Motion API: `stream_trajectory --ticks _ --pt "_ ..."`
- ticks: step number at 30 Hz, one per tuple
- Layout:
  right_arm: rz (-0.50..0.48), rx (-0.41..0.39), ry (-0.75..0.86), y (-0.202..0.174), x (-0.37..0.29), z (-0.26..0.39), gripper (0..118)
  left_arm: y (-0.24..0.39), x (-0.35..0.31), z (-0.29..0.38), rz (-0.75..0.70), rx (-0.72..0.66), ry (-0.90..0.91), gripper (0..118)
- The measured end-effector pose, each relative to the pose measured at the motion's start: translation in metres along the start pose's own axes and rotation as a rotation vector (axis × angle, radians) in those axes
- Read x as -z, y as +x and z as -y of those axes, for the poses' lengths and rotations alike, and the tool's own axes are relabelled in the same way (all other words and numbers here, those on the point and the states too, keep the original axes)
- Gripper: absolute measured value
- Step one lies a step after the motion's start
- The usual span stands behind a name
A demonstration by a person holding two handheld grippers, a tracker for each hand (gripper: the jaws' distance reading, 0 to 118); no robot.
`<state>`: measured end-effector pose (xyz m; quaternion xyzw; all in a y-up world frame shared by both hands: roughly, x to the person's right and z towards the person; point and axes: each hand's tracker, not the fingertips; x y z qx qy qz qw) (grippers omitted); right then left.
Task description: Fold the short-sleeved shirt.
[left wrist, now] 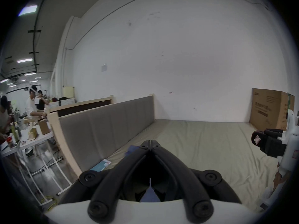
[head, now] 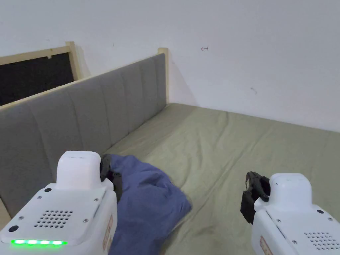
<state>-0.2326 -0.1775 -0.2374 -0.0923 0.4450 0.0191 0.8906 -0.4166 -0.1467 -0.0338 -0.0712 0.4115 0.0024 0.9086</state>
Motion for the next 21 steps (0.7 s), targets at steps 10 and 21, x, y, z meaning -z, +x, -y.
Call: stream_trajectory --ticks 10,21 --pt "-0.077 0.008 -0.073 -0.018 0.015 0.016 0 -0.009 0.02 0.013 0.001 -0.01 -0.098 0" --pt "-0.05 0.006 -0.136 -0.008 0.027 0.027 0 -0.018 0.159 0.091 0.095 -0.162 -0.494 0"
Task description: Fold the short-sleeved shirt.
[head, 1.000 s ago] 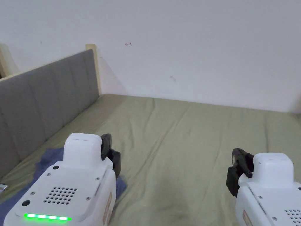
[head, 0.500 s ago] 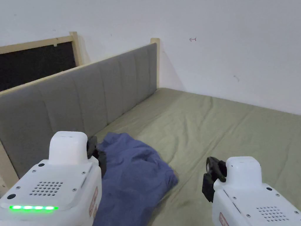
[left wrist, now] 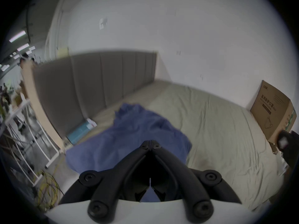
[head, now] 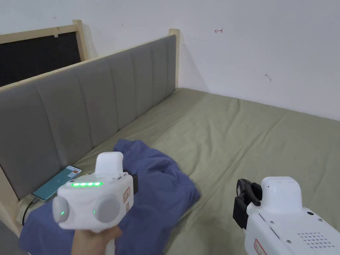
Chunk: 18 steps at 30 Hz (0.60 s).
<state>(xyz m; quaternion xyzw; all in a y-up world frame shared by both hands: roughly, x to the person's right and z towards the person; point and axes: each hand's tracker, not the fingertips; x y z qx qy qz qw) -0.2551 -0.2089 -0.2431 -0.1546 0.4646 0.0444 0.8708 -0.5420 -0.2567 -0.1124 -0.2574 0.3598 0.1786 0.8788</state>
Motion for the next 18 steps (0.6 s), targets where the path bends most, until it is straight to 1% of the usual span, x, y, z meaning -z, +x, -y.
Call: stream_trajectory --ticks 1,2,4,5,6,8,9,10,11,12,13,16,18 --pt "0.005 -0.004 -0.008 0.0 0.001 0.002 0 -0.005 0.025 0.001 -0.008 -0.038 -0.074 0" --pt "0.009 -0.01 -0.015 0.001 0.003 0.004 0 -0.006 0.048 0.004 -0.043 -0.036 -0.138 0" --pt "0.027 -0.025 -0.033 0.003 0.007 0.008 0 -0.008 0.08 0.008 -0.096 -0.037 -0.17 0" --pt "0.034 -0.028 -0.043 0.005 0.011 0.01 0 -0.007 0.095 0.009 -0.096 -0.006 -0.189 0" --pt "0.039 -0.027 -0.053 0.008 0.014 0.012 0 -0.005 0.105 0.01 -0.086 -0.004 -0.217 0" --pt "0.05 -0.01 -0.079 0.015 0.022 0.016 0 -0.006 0.126 0.007 -0.068 -0.012 -0.237 0" --pt "0.05 0.003 -0.091 0.018 0.025 0.018 0 -0.006 0.133 0.004 -0.082 -0.024 -0.238 0" --pt "0.051 0.015 -0.102 0.022 0.028 0.019 0 -0.005 0.137 0.0 -0.103 -0.03 -0.237 15" --pt "0.056 0.023 -0.111 0.025 0.031 0.021 0 -0.006 0.143 -0.005 -0.106 -0.037 -0.239 38" --pt "0.061 0.028 -0.12 0.027 0.033 0.023 0 -0.007 0.149 -0.009 -0.121 -0.046 -0.247 57" --pt "0.066 0.032 -0.129 0.029 0.035 0.025 0 -0.008 0.158 -0.013 -0.106 -0.051 -0.266 73" --pt "0.079 0.04 -0.152 0.035 0.04 0.032 0 -0.007 0.179 -0.016 -0.084 -0.044 -0.316 103" --pt "0.088 0.04 -0.174 0.037 0.044 0.036 0 -0.004 0.189 -0.018 -0.086 -0.04 -0.342 104"
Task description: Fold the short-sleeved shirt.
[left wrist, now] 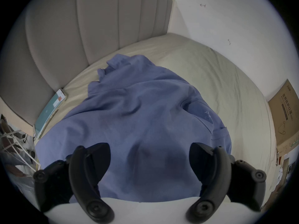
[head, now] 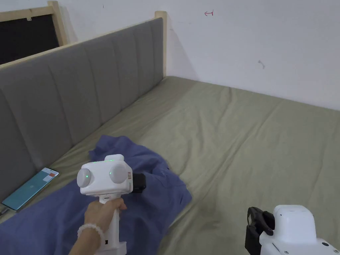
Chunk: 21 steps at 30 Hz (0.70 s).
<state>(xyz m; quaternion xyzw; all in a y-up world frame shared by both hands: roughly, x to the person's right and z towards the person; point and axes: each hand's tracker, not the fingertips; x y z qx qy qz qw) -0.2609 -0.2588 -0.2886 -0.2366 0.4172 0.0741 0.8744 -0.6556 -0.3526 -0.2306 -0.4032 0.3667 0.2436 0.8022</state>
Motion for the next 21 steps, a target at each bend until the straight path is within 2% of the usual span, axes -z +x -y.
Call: stream_trajectory --ticks 3,5,7,9,10,11,12,13,21 --pt "0.012 -0.004 -0.03 0.005 0.008 0.006 0 0.006 0.022 -0.002 -0.011 0.015 -0.03 104" --pt "0.014 0.004 -0.056 0.008 0.013 0.01 0 0.009 0.039 0.0 -0.015 0.014 -0.094 94" --pt "0.021 0.006 -0.079 0.012 0.017 0.015 0 0.01 0.059 0.01 -0.033 0.024 -0.153 91" --pt "0.027 0.01 -0.099 0.015 0.021 0.019 0 0.018 0.053 0.014 -0.073 0.062 -0.088 90" --pt "0.031 0.019 -0.109 0.018 0.022 0.021 0 0.02 0.05 0.012 -0.062 0.061 -0.087 82" --pt "0.031 0.031 -0.114 0.02 0.023 0.023 0 0.021 0.045 0.012 -0.058 0.067 -0.058 63" --pt "0.03 0.05 -0.124 0.022 0.025 0.024 0 0.022 0.039 0.011 -0.067 0.067 -0.042 38" --pt "0.034 0.07 -0.135 0.024 0.027 0.025 0 0.021 0.041 0.01 -0.089 0.069 -0.044 5" --pt "0.051 0.1 -0.149 0.038 0.021 0.029 0 0.001 0.02 -0.005 0.052 -0.089 -0.091 4"
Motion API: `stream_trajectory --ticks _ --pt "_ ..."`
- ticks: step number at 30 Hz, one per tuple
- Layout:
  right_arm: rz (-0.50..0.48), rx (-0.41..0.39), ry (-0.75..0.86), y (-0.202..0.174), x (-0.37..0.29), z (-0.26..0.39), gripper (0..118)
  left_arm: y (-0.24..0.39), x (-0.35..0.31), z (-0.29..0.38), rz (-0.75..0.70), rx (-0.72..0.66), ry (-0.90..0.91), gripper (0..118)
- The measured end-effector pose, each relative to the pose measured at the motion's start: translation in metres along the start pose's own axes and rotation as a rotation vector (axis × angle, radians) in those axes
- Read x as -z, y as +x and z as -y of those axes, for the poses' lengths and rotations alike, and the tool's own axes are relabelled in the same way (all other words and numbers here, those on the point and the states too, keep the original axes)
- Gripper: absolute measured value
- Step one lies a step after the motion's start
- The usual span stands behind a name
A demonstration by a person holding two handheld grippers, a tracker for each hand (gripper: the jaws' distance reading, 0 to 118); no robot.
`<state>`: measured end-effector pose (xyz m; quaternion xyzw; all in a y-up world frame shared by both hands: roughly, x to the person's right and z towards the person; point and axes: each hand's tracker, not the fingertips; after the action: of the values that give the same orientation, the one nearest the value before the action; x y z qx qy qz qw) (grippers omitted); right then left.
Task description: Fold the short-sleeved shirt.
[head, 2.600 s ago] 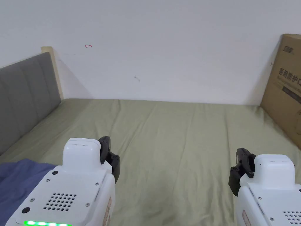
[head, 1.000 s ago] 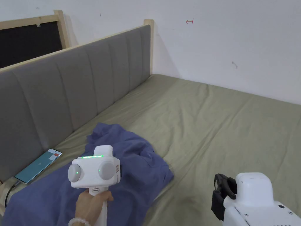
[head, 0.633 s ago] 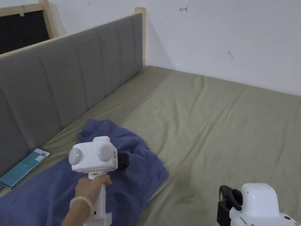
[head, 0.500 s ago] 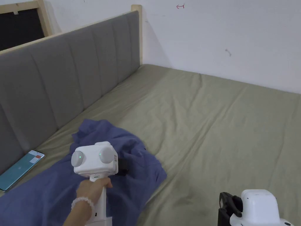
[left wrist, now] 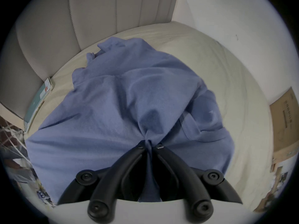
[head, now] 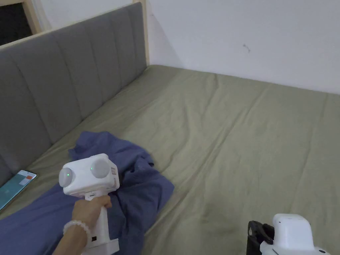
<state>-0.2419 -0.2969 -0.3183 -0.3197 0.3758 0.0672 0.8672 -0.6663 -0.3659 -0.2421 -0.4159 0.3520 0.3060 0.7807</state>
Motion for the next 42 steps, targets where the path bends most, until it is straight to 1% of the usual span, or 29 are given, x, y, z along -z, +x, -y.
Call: stream_trajectory --ticks 2,6,9,14,16,18,21,22,23,25,26,27,29,30,32,34,35,36,37,38,39,42 --pt "-0.002 0.028 0.002 0.008 -0.002 -0.001 0 -0.004 -0.016 -0.003 0.107 -0.032 0.033 4" --pt "0.016 0.063 0.022 0.02 -0.012 -0.007 0 0.015 -0.054 -0.019 0.158 -0.048 0.075 4" --pt "0.045 0.071 0.056 0.031 -0.028 -0.012 0 0.049 -0.092 -0.024 0.243 0.024 0.144 4" --pt "0.115 0.121 0.128 0.061 -0.061 -0.021 0 0.127 -0.145 -0.021 0.453 0.127 0.183 4" --pt "0.16 0.137 0.164 0.075 -0.078 -0.025 0 0.169 -0.168 -0.011 0.511 0.211 0.212 4" --pt "0.203 0.154 0.204 0.09 -0.098 -0.027 0 0.208 -0.188 0.008 0.586 0.283 0.213 4" --pt "0.289 0.18 0.259 0.116 -0.132 -0.027 0 0.262 -0.209 0.045 0.799 0.309 0.154 4" --pt "0.319 0.19 0.273 0.125 -0.144 -0.026 0 0.28 -0.214 0.061 0.848 0.307 0.128 4" --pt "0.348 0.201 0.288 0.135 -0.155 -0.024 0 0.298 -0.218 0.078 0.875 0.35 0.124 4" --pt "0.411 0.224 0.305 0.153 -0.176 -0.017 0 0.333 -0.22 0.114 0.879 0.482 0.149 4" --pt "0.441 0.24 0.314 0.162 -0.186 -0.012 0 0.349 -0.215 0.134 0.877 0.525 0.122 4" --pt "0.47 0.255 0.313 0.171 -0.195 -0.006 0 0.363 -0.205 0.153 0.905 0.541 0.076 4" --pt "0.521 0.298 0.305 0.188 -0.209 0.008 0 0.383 -0.173 0.193 0.922 0.53 -0.086 4" --pt "0.542 0.323 0.295 0.196 -0.212 0.016 0 0.39 -0.157 0.215 0.895 0.54 -0.123 4" --pt "0.566 0.369 0.258 0.212 -0.215 0.034 0 0.404 -0.117 0.262 0.773 0.658 -0.194 4" --pt "0.583 0.403 0.203 0.223 -0.212 0.05 0 0.404 -0.091 0.296 0.693 0.732 -0.277 4" --pt "0.588 0.412 0.19 0.227 -0.21 0.058 0 0.401 -0.083 0.308 0.678 0.728 -0.301 5" --pt "0.588 0.419 0.179 0.23 -0.208 0.064 0 0.398 -0.079 0.313 0.7 0.721 -0.286 5" --pt "0.589 0.43 0.155 0.232 -0.204 0.069 0 0.396 -0.076 0.316 0.692 0.726 -0.281 6" --pt "0.584 0.437 0.137 0.234 -0.2 0.073 0 0.393 -0.075 0.315 0.667 0.718 -0.275 12" --pt "0.582 0.436 0.127 0.234 -0.196 0.076 0 0.389 -0.075 0.309 0.674 0.713 -0.276 22" --pt "0.558 0.435 0.104 0.231 -0.185 0.078 0 0.383 -0.078 0.294 0.68 0.673 -0.29 88"
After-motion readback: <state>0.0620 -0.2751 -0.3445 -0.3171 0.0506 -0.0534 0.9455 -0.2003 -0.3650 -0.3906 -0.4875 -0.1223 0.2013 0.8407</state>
